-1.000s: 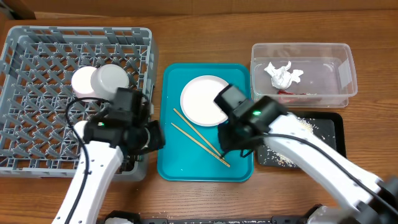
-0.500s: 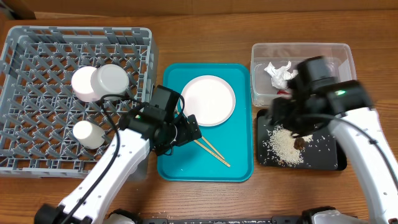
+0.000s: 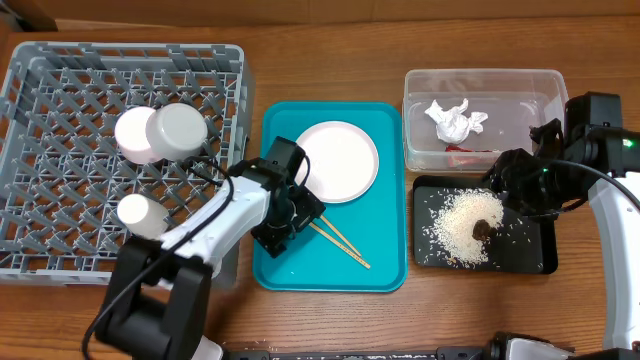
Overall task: Sort waste into correct bins and load items into the dishwasher
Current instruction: 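Pinch one wooden chopstick with the left gripper and lift it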
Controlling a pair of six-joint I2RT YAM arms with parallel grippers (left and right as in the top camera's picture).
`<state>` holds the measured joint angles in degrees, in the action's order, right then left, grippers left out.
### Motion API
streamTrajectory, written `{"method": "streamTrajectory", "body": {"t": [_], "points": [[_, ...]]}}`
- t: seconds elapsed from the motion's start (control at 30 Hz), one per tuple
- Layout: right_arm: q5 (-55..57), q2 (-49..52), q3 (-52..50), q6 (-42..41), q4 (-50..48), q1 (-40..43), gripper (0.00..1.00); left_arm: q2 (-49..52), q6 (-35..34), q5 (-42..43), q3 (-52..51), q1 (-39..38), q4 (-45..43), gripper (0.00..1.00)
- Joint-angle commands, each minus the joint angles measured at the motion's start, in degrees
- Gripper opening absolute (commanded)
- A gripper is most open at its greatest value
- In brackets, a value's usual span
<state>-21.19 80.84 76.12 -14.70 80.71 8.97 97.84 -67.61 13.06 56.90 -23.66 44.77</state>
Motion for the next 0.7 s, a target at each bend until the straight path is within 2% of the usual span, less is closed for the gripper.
{"method": "streamTrajectory", "body": {"t": [0.0,0.17,0.37,0.57,0.67], "points": [[-0.96,-1.31,0.87,1.29,0.0,0.15,0.59,3.15,-2.25,-1.68,-0.31,-0.42,-1.86,0.88],[-0.96,-1.31,0.87,1.29,0.0,0.15,0.59,5.53,-2.23,-2.75,-0.31,-0.5,-1.9,0.72],[-0.96,-1.31,0.87,1.29,-0.02,0.15,0.59,5.97,-2.23,-2.89,-0.28,-1.51,-1.29,0.27],[-0.9,-1.31,0.87,1.31,0.0,0.15,0.59,5.97,-2.23,-2.69,-0.26,-1.46,0.72,0.14],[-0.79,-1.31,0.87,1.29,0.0,0.15,0.59,5.97,-2.23,-2.75,-0.24,-1.36,1.77,0.12]]}}
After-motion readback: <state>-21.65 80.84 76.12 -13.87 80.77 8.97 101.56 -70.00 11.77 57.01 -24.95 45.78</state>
